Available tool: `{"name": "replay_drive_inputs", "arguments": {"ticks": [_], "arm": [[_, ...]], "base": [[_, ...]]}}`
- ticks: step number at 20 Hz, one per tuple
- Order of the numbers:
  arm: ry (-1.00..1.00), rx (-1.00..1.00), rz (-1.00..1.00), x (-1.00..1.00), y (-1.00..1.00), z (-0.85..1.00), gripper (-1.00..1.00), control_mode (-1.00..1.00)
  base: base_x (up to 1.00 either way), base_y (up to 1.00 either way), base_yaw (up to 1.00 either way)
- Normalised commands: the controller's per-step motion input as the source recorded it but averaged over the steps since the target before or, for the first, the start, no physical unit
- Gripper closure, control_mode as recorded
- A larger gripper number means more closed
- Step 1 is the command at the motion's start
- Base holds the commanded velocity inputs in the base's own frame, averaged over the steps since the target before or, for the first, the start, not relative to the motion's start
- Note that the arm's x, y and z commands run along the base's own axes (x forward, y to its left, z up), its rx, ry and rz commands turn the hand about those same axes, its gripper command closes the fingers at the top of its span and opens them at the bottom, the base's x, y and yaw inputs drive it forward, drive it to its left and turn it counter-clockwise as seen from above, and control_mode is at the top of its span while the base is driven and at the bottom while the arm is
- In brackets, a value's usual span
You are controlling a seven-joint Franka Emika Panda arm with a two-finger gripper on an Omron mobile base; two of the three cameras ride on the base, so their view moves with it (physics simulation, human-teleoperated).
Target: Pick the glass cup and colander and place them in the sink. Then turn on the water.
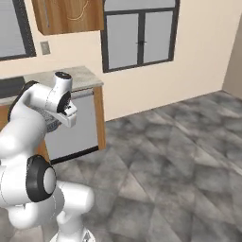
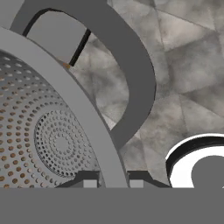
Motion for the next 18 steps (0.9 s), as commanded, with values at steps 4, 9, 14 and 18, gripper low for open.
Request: {"name": "replay_drive_inputs", "arguments": {"ticks": [4, 9, 14, 18], "arm": [[0.00, 0.00, 0.00, 0.00, 0.00, 0.00, 1.00, 1.00], [0.00, 0.00, 0.00, 0.00, 0.00, 0.00, 1.00, 1.00], [0.00, 0.00, 0.00, 0.00, 0.00, 0.00, 1.00, 1.00], [0.00, 0.00, 0.00, 0.00, 0.00, 0.00, 1.00, 1.00]], "base": [[0.14, 0.00, 0.48], [0.20, 0.31, 0.37], [0.44, 0.54, 0.24], [0.25, 0.53, 0.04]]}}
